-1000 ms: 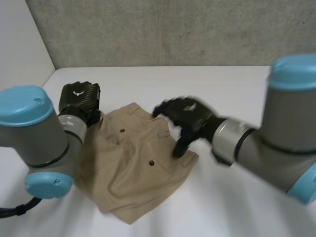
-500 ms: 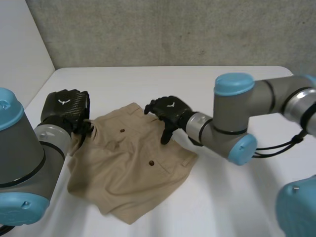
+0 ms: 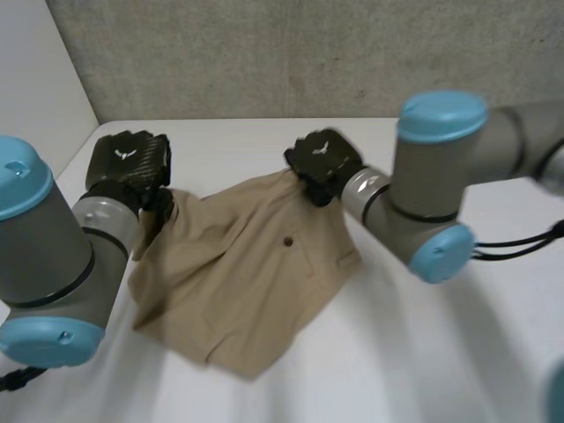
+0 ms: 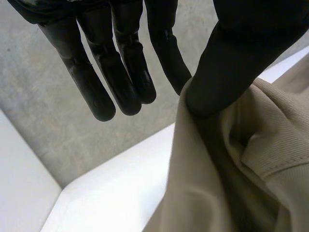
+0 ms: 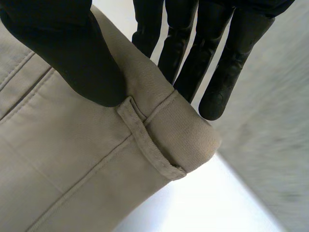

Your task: Fold the shorts.

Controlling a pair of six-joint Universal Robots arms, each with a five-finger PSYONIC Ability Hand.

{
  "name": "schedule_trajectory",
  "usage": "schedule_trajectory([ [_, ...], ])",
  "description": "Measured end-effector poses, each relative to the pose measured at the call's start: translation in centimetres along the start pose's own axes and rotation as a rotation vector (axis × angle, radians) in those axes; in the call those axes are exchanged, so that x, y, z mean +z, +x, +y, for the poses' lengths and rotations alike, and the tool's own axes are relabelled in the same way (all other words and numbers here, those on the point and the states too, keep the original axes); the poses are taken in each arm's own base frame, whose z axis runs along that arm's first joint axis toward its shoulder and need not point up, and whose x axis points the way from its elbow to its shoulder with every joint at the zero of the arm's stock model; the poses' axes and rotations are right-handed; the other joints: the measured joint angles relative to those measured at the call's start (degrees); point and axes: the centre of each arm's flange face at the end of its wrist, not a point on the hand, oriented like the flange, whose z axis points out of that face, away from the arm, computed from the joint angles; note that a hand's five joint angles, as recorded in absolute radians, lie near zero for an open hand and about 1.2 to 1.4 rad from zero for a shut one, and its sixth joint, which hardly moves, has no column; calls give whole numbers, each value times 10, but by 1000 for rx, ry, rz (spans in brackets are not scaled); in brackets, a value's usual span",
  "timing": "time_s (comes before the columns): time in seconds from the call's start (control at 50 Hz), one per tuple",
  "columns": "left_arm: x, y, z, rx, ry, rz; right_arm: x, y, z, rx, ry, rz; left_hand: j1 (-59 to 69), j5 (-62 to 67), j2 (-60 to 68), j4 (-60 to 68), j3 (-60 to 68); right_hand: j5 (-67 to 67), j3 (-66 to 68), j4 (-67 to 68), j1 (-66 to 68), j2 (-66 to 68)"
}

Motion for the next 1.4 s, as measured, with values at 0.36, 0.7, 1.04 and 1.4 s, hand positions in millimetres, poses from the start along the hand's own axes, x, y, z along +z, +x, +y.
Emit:
schedule_trajectory([
  [0.36, -5, 54, -17, -12, 132, 179, -129, 29, -20, -198, -350, 58, 11, 15, 15, 15, 14, 8, 21, 2, 0, 0],
  [0.7, 18, 60, 30, 101, 21, 169, -128, 0, 30, -225, -510, -134, -334, -303, -309, -311, -306, 16, 21, 2, 0, 0],
  [1.04, 40, 22, 7, 104, 84, 82, -184, -6, 47, -330, -584, -388, -441, -449, -453, -452, -447, -480, -486, -510, -411, -513],
  [1.4, 76, 61, 25, 100, 137, 338, -122, 73, 7, 168, -257, 110, -437, -424, -434, -437, -440, -515, -536, -548, -452, -551],
])
